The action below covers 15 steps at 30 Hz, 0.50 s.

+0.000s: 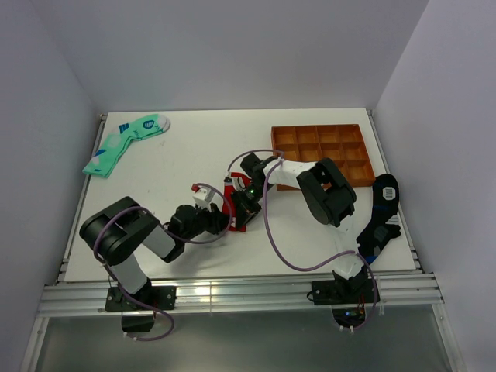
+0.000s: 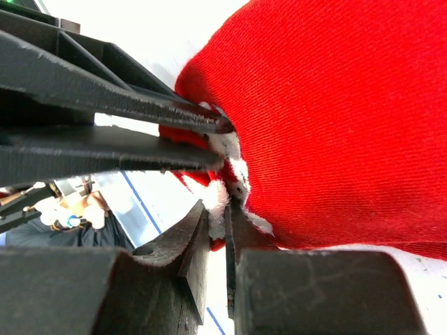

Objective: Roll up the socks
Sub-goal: Roll the sock at the center of the board.

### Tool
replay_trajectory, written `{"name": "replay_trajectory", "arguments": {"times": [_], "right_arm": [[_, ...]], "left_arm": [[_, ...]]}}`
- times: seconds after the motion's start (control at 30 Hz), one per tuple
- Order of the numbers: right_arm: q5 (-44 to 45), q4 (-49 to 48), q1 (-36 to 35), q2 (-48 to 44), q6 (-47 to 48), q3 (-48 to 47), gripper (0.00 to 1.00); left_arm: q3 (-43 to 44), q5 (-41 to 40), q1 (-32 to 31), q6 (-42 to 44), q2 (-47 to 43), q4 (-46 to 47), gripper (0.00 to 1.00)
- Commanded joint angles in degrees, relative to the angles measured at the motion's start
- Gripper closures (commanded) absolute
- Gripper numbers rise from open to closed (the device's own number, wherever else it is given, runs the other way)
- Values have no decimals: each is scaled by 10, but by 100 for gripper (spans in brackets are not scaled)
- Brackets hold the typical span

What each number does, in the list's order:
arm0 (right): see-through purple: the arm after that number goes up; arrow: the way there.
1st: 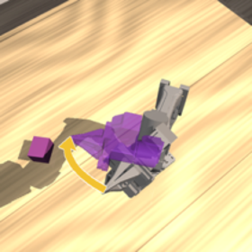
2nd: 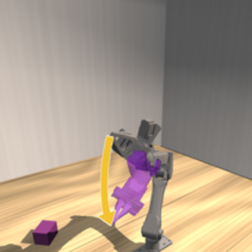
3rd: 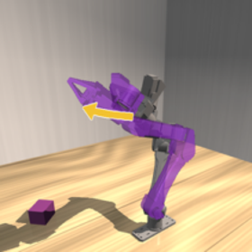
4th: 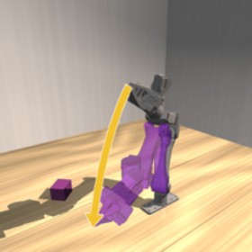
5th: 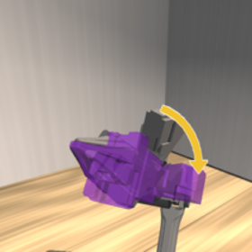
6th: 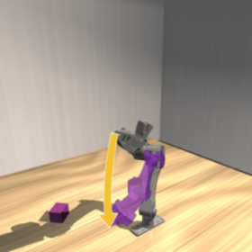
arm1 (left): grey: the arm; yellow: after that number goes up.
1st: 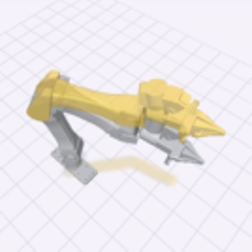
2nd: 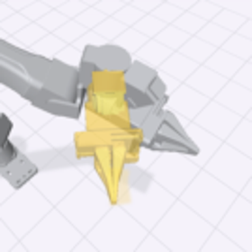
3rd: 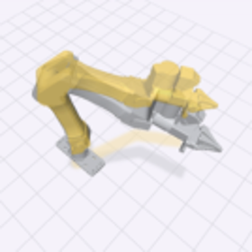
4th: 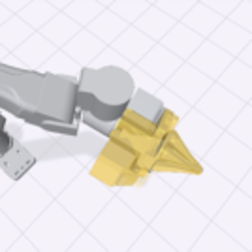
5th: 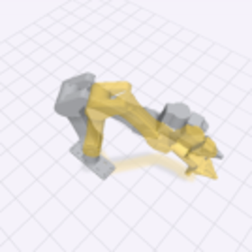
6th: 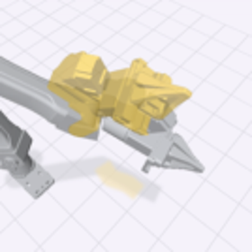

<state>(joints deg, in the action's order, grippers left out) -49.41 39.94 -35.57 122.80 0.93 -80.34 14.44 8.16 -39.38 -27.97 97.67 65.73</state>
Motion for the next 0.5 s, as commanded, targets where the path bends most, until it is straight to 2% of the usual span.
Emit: {"name": "replay_trajectory", "arguments": {"times": [0.0, 0.03, 0.13, 0.17, 0.2, 0.47], "right_arm": [[5, -11, 3, -26, -1, 0, 100], [5, -12, 2, -27, -4, 1, 100], [5, -8, 5, -25, -5, -5, 100], [6, -8, 5, -24, -5, -8, 100], [6, -7, 5, -24, -5, -9, 100], [7, 0, 7, -19, -6, -18, 100]], "left_arm": [[-17, -13, 4, -9, -11, 23, 78], [-19, -10, 4, -9, -14, 25, 78], [-34, -5, 4, -16, -19, 42, 70], [-43, -3, 4, -17, -20, 57, 60], [-48, 1, 4, -19, -23, 64, 58], [-65, 57, 27, -29, -9, 126, 55]]}}
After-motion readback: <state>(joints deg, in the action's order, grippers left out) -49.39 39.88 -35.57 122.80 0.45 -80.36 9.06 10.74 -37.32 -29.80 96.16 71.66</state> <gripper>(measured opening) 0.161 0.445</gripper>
